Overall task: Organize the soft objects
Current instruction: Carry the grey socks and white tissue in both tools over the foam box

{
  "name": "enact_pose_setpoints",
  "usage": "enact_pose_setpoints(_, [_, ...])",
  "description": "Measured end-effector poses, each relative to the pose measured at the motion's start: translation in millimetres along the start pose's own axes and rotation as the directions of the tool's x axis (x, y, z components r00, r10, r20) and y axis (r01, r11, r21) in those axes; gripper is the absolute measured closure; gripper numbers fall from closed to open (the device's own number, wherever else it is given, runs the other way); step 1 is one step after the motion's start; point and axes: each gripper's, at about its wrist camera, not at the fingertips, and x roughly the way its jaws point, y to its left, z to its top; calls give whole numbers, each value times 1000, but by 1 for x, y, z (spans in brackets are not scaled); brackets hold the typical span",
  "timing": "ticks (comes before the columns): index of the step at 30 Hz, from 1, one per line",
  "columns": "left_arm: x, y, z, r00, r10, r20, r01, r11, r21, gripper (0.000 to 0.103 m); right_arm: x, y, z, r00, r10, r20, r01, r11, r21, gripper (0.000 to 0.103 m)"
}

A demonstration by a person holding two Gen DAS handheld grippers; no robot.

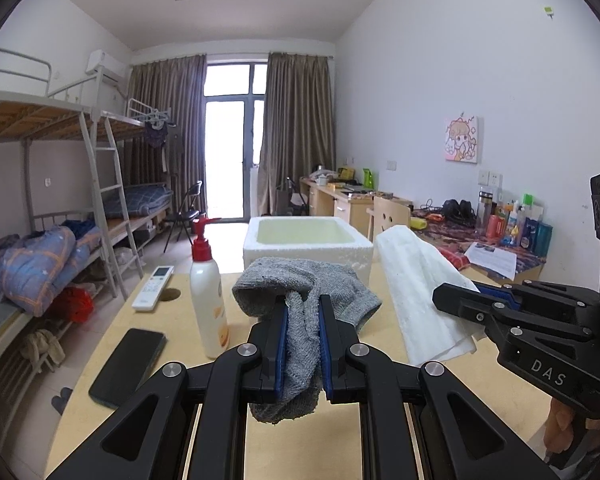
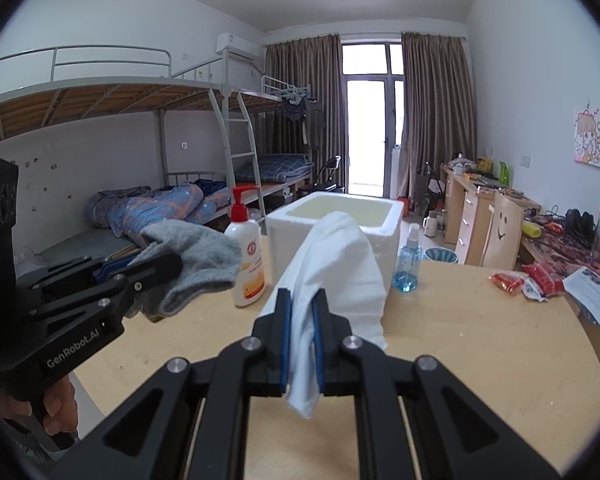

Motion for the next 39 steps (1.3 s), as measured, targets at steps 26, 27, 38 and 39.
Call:
enact_pose_setpoints(26, [61,5,76,1000,25,0,-25,1000,10,88,44,-35,70,1000,3,19,-3,1000,-6,90])
enact_pose_setpoints(27, [63,3,76,1000,29,3,-29,999,14,88,47,-36,71,1000,3,16,-3,1000,-7,90])
enact_pose_setpoints(38, [94,6,93,999,47,-10,-47,999,5,88,71,-43,87,1000,4,6,-4,1000,-17,90])
enact_pose_setpoints(39, [98,6,95,999,49,-12,-49,999,4,88,73,-44,89,1000,1,7,-1,1000,-18,90])
